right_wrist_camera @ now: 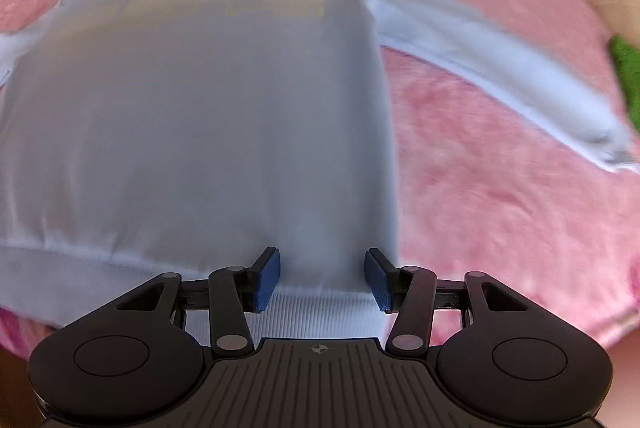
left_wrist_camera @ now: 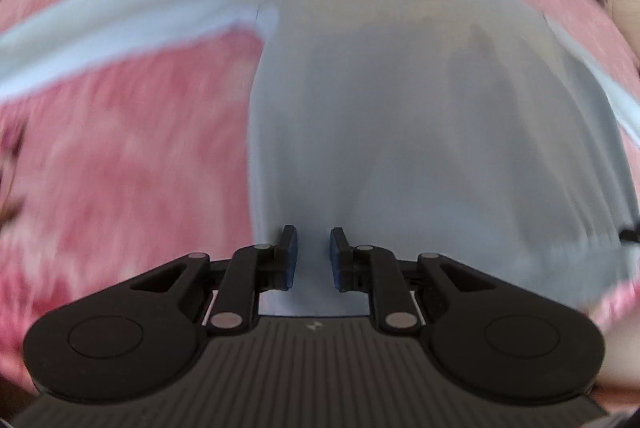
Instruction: Fold clothes
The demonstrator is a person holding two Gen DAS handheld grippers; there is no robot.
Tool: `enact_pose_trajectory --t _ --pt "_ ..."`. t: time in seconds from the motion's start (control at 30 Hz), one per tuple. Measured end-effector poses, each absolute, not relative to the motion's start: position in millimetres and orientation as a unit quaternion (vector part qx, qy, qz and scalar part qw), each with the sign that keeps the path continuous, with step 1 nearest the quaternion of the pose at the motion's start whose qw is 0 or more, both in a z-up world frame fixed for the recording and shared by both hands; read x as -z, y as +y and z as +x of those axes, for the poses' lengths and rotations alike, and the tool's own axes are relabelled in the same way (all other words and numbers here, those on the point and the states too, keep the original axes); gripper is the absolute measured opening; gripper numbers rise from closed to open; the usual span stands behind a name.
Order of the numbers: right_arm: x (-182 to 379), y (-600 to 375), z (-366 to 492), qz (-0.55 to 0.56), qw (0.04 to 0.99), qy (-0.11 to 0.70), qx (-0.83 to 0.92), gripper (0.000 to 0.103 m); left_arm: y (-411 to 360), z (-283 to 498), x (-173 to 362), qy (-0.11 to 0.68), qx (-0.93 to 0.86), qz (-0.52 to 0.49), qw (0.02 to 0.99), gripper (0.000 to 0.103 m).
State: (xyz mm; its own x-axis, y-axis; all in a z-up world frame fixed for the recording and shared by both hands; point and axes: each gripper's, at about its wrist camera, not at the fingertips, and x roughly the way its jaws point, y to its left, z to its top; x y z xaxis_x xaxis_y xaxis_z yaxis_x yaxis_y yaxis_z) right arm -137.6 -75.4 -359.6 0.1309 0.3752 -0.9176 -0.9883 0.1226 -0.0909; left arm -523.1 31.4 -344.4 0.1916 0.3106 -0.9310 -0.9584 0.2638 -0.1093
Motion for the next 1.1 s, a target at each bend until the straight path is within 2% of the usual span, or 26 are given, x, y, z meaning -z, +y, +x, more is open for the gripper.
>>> enact_pose_trajectory --t 0.1,0.3,0.47,0.57,0.7,0.77,0.93,1.1 --pt "352.7 -73.7 -155.4 -0.450 0.622 0.384 -0.512 0.051 19.1 -529.7 327.4 0.432 -0.468 -0.374 0.674 0.014" --pt "327.9 -60.2 -165.3 -0.374 0.658 0.365 -0.542 0.051 40.3 -520.2 309.2 0.378 -0.476 -0.367 0.704 0.015" --pt "362.7 -60.9 -153.6 -0.413 0.641 0.396 -0.511 0.051 17.7 -502.8 340.5 0.434 -0.458 -0.393 0.669 0.015" --pt "354.1 -90.1 -146.0 -0.387 0.640 0.396 -0.532 0.051 -8.7 -506.9 335.5 0.435 -0.474 -0.403 0.651 0.015" --pt "340.9 -114.2 -140.1 -0.411 0.618 0.417 -0.526 0.051 -35.1 -495.6 307.4 0.444 -0.498 -0.410 0.622 0.015" --pt "322.1 -130.0 -134.5 -0.388 0.621 0.418 -0.538 0.051 -48.0 -484.1 282.6 0.430 -0.517 -0.401 0.622 0.015" --pt "255.1 -153.3 -132.2 -0.340 0.611 0.418 -0.580 0.051 -86.7 -448.4 216.2 0.400 -0.542 -0.401 0.621 0.019" --pt "192.3 -179.0 -134.5 -0.346 0.614 0.402 -0.585 0.051 -129.6 -427.4 153.9 0.380 -0.555 -0.389 0.629 0.023"
